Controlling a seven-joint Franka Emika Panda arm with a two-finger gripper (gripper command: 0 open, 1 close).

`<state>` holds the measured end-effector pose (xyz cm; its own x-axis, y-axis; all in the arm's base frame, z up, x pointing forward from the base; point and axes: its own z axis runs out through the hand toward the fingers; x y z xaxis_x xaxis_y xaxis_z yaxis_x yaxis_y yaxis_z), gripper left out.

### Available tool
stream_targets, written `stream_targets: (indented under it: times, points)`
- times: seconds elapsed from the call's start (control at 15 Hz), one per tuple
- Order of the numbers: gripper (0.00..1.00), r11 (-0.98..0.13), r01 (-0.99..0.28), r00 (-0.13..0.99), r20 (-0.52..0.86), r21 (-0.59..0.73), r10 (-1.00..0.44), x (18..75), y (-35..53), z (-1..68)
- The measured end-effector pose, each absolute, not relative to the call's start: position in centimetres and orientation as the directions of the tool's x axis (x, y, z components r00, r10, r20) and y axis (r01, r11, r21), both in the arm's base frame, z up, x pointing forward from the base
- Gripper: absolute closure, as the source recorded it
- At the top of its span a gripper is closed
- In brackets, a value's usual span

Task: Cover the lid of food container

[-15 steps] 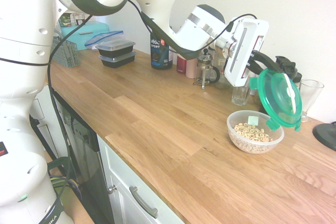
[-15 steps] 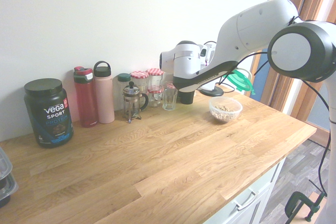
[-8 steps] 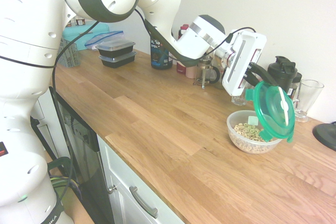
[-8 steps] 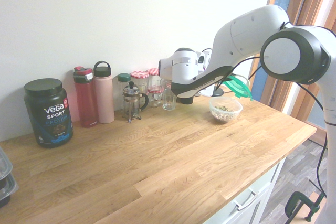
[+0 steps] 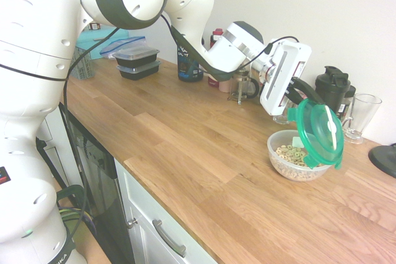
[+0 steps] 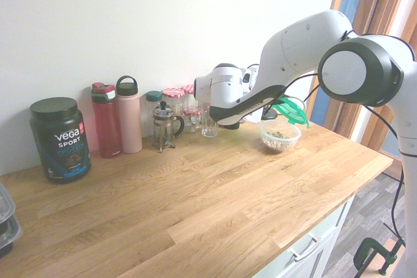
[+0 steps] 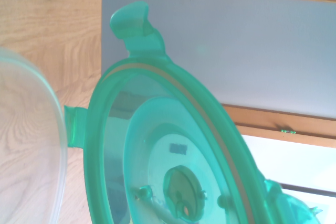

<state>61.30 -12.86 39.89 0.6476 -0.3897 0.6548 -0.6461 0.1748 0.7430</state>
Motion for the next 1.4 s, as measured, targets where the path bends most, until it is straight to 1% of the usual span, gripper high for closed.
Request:
stream_targets:
  times: [0.27, 0.33, 1.13, 1.27, 1.4]
  points:
    - [1.00, 0.162, -0.647, 0.649, 0.650, 0.745, -0.396, 61.6, -11.6, 39.7]
    - [0.00, 0.155, -0.646, 0.651, 0.645, 0.748, -0.399, 61.6, -11.3, 39.4]
    - [0.00, 0.103, -0.640, 0.673, 0.620, 0.762, -0.404, 62.0, -9.4, 37.9]
    - [0.00, 0.043, -0.632, 0.685, 0.583, 0.774, -0.437, 61.7, -8.1, 37.2]
    - [0.00, -0.055, -0.618, 0.700, 0.516, 0.785, -0.493, 61.3, -6.6, 37.4]
